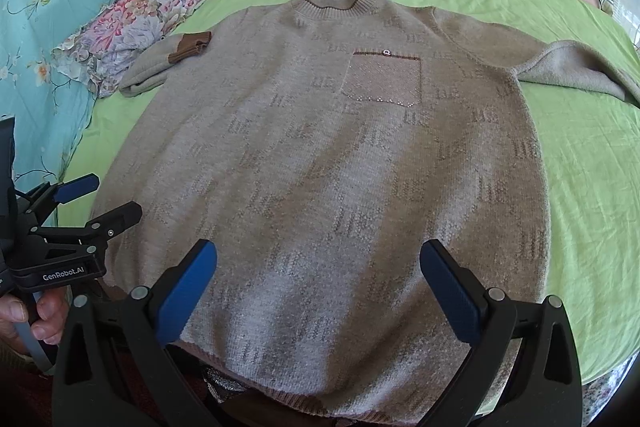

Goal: Fold small clothes

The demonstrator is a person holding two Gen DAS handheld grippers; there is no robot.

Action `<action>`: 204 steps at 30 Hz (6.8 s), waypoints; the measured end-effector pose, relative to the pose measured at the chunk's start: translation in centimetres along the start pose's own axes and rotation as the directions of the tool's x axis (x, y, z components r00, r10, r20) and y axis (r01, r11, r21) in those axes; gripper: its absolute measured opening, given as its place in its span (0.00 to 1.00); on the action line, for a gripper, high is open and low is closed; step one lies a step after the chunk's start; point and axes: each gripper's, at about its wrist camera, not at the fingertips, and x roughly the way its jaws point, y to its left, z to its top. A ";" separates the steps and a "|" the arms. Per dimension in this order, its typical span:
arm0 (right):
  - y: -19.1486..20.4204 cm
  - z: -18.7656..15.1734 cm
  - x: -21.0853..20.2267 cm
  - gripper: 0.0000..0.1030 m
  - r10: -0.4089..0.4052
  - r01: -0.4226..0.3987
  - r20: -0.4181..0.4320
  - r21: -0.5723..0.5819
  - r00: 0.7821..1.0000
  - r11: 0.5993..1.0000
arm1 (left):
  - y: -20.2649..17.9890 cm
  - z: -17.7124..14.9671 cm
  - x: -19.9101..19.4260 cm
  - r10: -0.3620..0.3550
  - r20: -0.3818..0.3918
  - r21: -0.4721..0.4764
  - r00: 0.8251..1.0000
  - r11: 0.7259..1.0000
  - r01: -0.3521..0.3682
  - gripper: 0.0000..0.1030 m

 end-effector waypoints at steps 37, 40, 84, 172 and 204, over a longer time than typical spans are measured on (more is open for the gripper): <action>-2.3 0.5 -0.2 0.98 -0.015 0.012 0.061 0.038 0.998 0.999 | 0.1 0.9 0.4 -0.046 0.010 -0.020 0.999 0.999 0.047 0.91; -3.8 0.8 -0.5 0.98 -0.029 0.024 0.074 0.075 0.997 0.997 | 0.4 1.5 1.0 -0.051 -0.005 -0.036 0.999 0.998 0.051 0.92; -42.4 10.9 -4.3 0.08 -0.350 0.087 0.203 0.746 0.914 0.660 | -4.8 9.4 9.1 -0.064 -0.114 -0.004 0.991 0.998 0.064 0.92; -14.3 13.3 8.6 0.66 -0.100 0.088 0.019 0.329 0.995 0.940 | 8.4 17.6 16.6 -0.242 0.121 -0.226 0.963 0.938 0.264 0.05; -5.5 8.0 4.5 0.52 0.088 -0.106 0.075 0.296 0.993 0.949 | 12.6 19.7 14.7 0.091 0.142 -0.081 0.986 0.993 -0.080 0.79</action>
